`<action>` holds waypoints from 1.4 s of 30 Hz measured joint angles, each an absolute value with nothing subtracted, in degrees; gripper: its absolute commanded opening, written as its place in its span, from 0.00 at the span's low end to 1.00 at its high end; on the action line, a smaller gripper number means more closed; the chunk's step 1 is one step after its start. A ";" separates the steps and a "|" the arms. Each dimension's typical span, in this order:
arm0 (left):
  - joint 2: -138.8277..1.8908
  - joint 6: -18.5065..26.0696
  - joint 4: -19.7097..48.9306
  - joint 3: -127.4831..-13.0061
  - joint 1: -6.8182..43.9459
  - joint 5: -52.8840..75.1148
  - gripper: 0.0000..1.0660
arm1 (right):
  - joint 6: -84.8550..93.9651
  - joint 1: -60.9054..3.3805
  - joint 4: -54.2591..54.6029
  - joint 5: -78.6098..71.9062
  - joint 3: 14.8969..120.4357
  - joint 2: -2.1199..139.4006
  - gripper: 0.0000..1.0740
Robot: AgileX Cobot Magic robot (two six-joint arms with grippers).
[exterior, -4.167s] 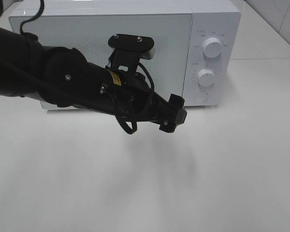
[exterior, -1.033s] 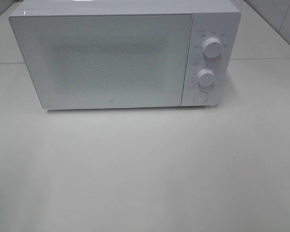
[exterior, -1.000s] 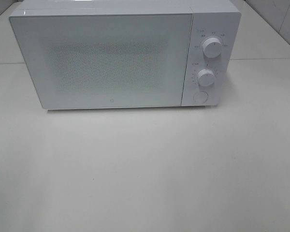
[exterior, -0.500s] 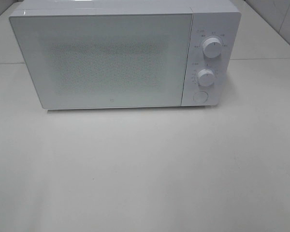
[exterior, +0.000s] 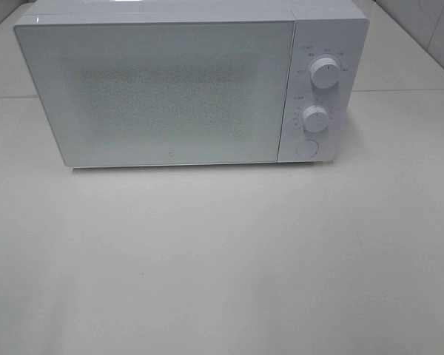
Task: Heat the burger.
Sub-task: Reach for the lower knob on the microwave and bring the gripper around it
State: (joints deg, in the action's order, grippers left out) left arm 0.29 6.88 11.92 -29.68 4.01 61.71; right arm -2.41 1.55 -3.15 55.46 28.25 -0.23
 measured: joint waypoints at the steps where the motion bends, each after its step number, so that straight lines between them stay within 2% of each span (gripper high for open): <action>1: 0.29 6.88 11.92 -29.68 4.01 61.71 0.94 | -2.41 1.55 -3.15 55.46 28.25 -0.23 0.71; 35: 0.29 6.88 11.92 -29.62 4.01 61.71 0.94 | -2.41 1.55 -3.15 55.41 28.36 -0.23 0.71; 42: 0.29 6.88 11.92 -29.62 4.01 61.71 0.94 | -2.41 1.55 -4.07 48.99 29.22 1.15 0.71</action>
